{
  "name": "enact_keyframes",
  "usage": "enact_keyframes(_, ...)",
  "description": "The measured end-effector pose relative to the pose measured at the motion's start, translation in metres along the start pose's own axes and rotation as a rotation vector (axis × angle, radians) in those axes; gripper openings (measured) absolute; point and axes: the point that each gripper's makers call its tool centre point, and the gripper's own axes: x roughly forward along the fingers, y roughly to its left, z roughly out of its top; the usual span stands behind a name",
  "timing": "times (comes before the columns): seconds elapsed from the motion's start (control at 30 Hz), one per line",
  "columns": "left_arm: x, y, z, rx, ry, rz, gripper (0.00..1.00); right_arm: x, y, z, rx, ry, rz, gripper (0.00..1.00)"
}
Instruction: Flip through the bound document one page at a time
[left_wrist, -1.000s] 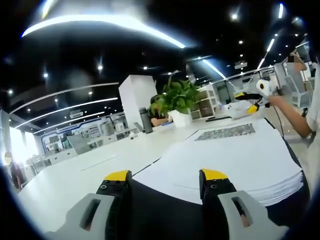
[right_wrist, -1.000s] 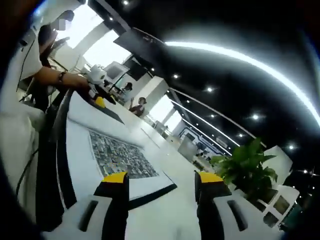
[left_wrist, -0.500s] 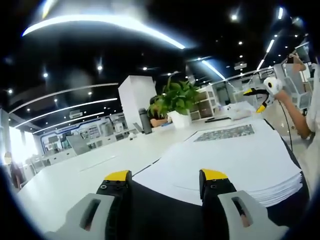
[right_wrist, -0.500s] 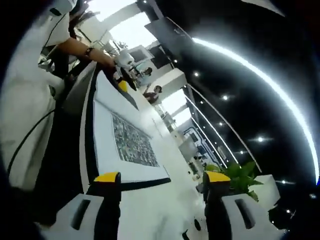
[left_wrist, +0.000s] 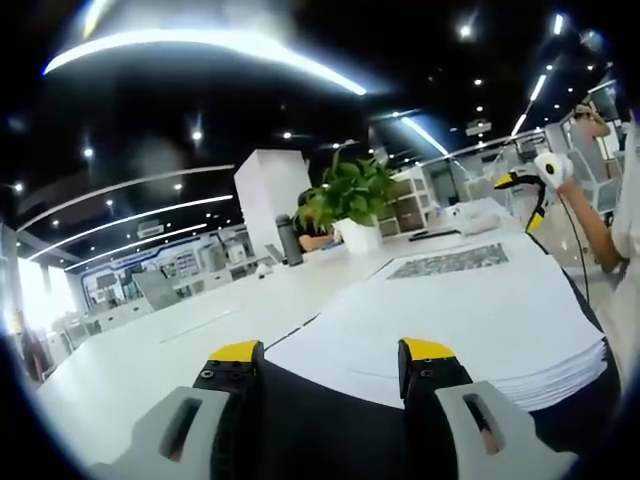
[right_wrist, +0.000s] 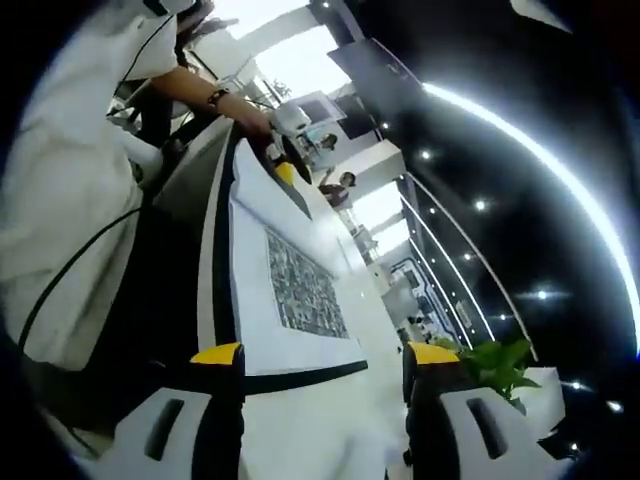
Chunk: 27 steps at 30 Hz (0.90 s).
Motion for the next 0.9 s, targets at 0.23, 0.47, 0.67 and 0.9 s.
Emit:
enact_keyframes(0.23,0.0001,-0.0002,-0.0005,0.003,0.003,0.000,0.55,0.0029,0.0047,-0.0031,-0.002,0.000,0.017,0.63)
enact_keyframes(0.47,0.0004,-0.0009,-0.0007,0.006,0.006,-0.001,0.55,0.0023,0.0044,0.0008,0.017,-0.024,0.020,0.65)
enact_keyframes(0.67,-0.0003,-0.0006,0.0006,0.000,-0.001,0.000,0.54,0.0066,0.0044,-0.0031,0.012,-0.017,0.020,0.65)
enact_keyframes(0.9,0.0000,-0.0015,-0.0001,0.003,0.002,-0.002,0.54,0.0063,0.0081,0.0020,0.014,-0.038,0.034,0.65)
